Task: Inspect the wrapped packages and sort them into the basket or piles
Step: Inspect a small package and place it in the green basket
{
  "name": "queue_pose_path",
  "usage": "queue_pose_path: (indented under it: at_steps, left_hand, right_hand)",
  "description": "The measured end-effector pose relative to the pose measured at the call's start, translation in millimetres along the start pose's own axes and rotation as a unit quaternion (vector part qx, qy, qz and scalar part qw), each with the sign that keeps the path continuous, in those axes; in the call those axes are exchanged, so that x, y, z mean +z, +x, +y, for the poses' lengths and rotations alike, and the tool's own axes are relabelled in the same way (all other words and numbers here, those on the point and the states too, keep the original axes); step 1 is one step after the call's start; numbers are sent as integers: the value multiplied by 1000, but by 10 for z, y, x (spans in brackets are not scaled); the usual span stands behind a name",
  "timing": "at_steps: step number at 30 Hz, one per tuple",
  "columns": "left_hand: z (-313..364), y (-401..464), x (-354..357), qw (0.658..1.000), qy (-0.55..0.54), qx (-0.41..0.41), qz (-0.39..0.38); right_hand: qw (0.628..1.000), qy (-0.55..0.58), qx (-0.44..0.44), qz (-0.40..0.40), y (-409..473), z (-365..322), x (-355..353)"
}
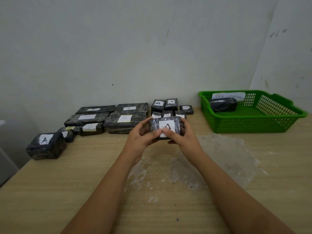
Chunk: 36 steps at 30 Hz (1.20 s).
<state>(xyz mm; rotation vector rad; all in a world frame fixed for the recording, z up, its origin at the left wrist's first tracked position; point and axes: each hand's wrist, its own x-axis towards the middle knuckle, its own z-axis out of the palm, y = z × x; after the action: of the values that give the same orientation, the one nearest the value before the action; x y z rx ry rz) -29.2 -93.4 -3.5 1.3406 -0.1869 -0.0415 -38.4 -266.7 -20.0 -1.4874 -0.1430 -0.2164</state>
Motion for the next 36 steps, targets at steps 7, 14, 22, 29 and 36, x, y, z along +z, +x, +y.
queue_pose_path:
  at_steps: [7,14,22,29,36]
  left_hand:
    - [11,-8,7,1000,-5,-16,-1]
    - [8,14,-9,999,-15,-31,41]
    - [18,-5,-7,1000,-16,-20,18]
    - [8,-1,-2,1000,-15,-16,7]
    - [53,-9,-50,998,10,-56,-36]
  right_hand:
    - [1000,-7,19,-4,15,-1,-55]
    - [999,-11,41,-14,37,-3,-20]
    - [1000,13,20,5,43,-56,-54]
    - [999,29,41,3,21,-86,-35]
    - [999,-3,13,-51,8,-86,-136]
